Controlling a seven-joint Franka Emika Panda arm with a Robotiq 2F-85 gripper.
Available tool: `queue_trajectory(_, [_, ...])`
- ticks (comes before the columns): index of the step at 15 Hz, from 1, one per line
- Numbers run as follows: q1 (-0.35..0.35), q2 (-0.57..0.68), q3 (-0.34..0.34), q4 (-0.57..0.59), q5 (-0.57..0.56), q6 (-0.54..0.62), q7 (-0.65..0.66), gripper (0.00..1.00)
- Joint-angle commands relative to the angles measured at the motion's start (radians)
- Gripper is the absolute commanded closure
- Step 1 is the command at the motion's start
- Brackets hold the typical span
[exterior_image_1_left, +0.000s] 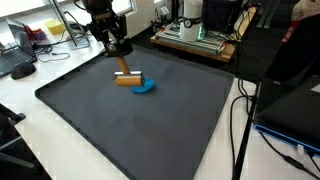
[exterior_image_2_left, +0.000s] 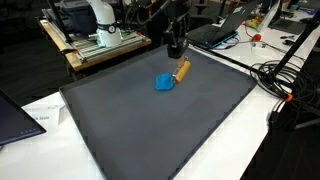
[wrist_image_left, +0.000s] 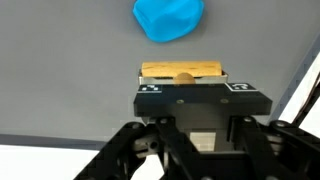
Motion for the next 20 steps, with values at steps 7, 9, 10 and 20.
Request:
queue_trajectory(7, [-0.103, -0.032, -0.048, -0.043, 0.209, -0.041, -0.097, 0.78])
queue_trajectory(9, [-0.112, -0.038, -0.059, -0.063, 0.222, -0.034, -0.110, 0.78])
queue_trajectory(10, [-0.116, -0.041, -0.064, -0.074, 0.228, -0.034, -0.117, 0.78])
queue_trajectory(20, [-0.125, -0.129, -0.097, -0.234, 0.271, 0.025, -0.280, 0.78])
